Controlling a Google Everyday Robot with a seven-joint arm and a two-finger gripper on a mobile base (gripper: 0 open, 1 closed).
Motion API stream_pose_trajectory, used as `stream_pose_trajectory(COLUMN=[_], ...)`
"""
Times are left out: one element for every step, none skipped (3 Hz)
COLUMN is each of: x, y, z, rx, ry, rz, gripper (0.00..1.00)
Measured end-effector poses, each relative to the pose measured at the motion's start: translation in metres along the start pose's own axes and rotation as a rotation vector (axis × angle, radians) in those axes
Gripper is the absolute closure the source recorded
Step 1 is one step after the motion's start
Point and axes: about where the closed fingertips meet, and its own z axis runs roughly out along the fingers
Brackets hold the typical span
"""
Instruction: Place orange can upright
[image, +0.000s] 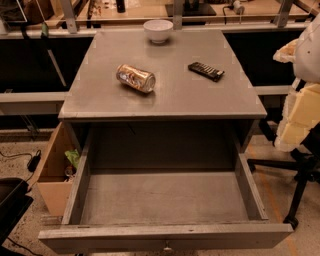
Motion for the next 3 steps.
stream_pose_trajectory(x=[0.0,-0.027,-0.084], y=[0.0,-0.016,-0.047], z=[0.0,0.0,0.003], rx=[0.0,0.023,0.066], ry=[0.0,-0.002,-0.013], rz=[0.0,-0.005,-0.017], gripper=[0.0,0.0,0.0])
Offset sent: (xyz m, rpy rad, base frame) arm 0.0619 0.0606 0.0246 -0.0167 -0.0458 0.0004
